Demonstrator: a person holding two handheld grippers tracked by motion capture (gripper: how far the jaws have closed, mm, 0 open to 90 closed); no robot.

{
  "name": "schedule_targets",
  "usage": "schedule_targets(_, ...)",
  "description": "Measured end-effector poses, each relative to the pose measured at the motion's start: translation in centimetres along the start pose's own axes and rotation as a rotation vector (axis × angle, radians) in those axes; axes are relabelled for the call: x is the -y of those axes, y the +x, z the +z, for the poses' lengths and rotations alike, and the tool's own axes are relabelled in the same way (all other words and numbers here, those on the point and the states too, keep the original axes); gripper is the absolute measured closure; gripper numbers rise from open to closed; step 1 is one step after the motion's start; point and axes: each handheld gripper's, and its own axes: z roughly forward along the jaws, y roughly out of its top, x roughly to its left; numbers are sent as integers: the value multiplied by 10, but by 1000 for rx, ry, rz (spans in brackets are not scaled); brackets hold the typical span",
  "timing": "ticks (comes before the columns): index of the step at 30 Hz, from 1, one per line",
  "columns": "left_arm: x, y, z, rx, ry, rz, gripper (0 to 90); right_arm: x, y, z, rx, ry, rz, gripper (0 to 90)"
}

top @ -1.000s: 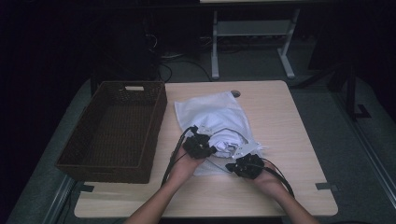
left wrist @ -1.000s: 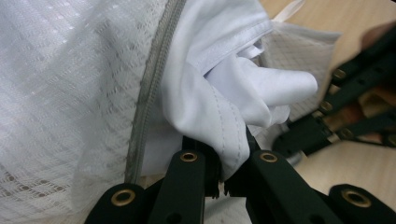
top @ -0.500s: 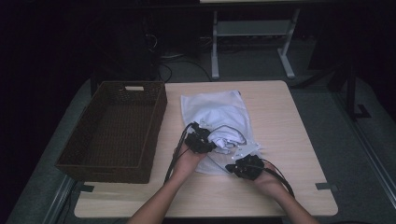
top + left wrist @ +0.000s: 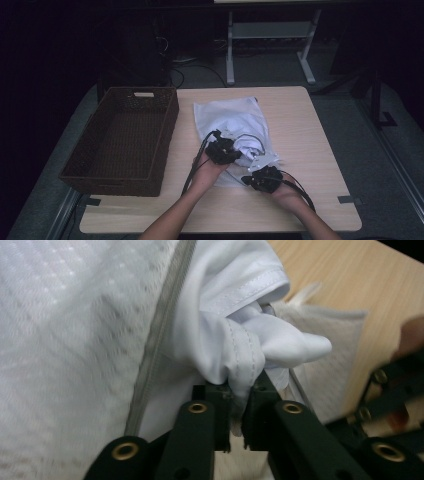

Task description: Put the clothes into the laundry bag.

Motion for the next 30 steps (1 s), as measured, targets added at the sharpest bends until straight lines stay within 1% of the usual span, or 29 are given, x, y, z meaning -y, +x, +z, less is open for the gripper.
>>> schedule_targets(2,-5,0,7,-8,3,-1,862,0,0,0,0,0,-1,900)
schedule_targets(3,-7,1,11,-17,15,5,864,0,0,0,-1,0,-1,900)
schedule_targets(5,-12,3,20,-35,28,0,868,0,0,0,0,0,-3,900)
schedule_targets(7,-15,7,27,-58,40,-13,870,0,1,0,1,1,-5,900)
schedule_targets(8,-17,11,30,-72,48,-13,870,0,1,0,2,2,-9,900)
schedule_targets(10,-19,16,34,-84,51,-29,870,0,1,0,0,3,-11,900)
schedule_targets(11,-21,18,36,-97,54,-30,871,0,1,0,0,3,-10,900)
schedule_targets(14,-24,25,41,-121,56,-48,872,0,1,0,-1,4,-12,900)
schedule_targets(18,-27,34,48,-148,46,-78,873,0,1,-1,-4,5,-13,900)
schedule_targets(23,-32,44,56,-190,43,-82,874,0,1,-1,-7,8,-13,900)
schedule_targets(27,-37,55,62,-213,35,-112,874,1,2,-1,-6,8,-20,900)
schedule_targets(30,-41,62,66,-229,33,-121,874,1,3,-2,-8,11,-19,900)
